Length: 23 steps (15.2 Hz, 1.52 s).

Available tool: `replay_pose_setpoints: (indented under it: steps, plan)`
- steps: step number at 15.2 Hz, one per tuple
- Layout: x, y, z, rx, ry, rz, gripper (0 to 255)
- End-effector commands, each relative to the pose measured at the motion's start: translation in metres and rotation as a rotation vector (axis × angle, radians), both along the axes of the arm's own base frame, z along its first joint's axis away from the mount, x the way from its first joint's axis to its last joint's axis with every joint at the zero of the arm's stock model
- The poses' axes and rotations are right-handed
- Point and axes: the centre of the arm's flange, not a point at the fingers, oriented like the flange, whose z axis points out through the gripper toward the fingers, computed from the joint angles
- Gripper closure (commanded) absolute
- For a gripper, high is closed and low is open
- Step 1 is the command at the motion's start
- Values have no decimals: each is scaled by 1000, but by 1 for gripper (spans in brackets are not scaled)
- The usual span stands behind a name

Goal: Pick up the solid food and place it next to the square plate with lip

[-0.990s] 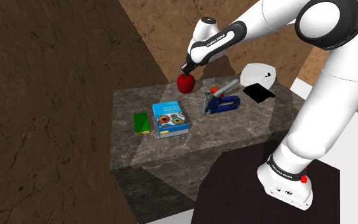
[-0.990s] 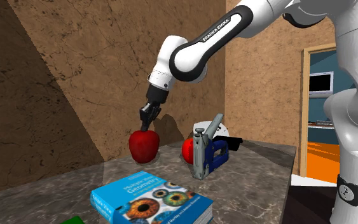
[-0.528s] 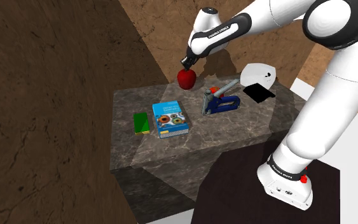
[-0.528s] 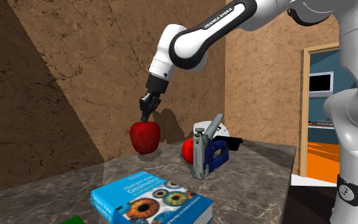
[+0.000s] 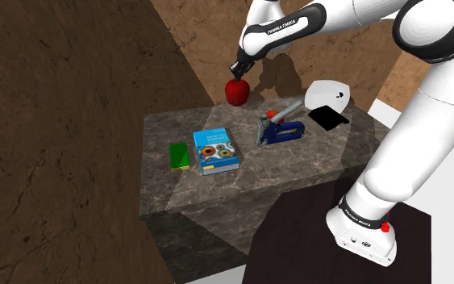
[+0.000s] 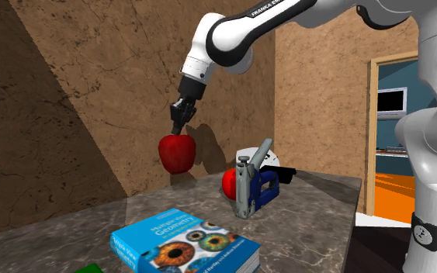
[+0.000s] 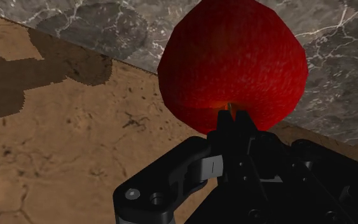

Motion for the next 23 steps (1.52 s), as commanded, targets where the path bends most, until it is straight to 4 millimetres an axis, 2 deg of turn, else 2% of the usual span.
replay_pose_setpoints:
  steps: [1, 19, 20, 23]
  plan:
    - [1, -1, 11, 0, 0, 0, 255]
    - [1, -1, 106, 0, 0, 0, 255]
    - [1, -1, 107, 0, 0, 0, 255]
    - [-29, -27, 107, 0, 0, 0, 255]
